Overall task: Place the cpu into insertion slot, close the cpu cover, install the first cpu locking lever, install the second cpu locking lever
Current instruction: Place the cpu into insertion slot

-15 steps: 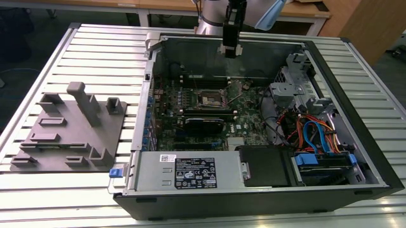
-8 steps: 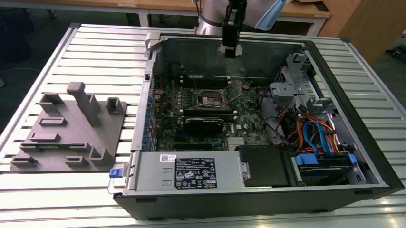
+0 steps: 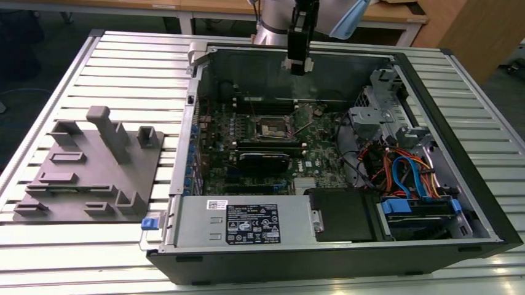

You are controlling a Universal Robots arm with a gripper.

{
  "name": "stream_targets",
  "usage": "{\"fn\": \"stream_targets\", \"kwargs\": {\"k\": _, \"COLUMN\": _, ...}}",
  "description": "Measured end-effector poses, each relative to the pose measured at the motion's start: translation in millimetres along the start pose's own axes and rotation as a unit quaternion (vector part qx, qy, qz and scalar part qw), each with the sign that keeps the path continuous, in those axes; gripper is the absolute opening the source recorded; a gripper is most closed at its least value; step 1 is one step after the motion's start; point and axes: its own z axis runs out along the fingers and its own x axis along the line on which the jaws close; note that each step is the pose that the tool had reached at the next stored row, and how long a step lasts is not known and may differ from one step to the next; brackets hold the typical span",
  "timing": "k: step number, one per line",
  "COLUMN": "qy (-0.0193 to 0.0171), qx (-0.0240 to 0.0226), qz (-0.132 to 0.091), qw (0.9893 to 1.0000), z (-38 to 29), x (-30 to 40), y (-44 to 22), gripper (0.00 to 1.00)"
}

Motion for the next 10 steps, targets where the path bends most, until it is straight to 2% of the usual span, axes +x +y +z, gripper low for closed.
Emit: {"fn": "stream_targets", "kwargs": {"k": 10, "qy": -0.0002, "qx": 0.0000, "qz": 0.003, "qw": 1.0000, "z": 0.0, "x": 0.0, "y": 0.0, "gripper": 0.54}}
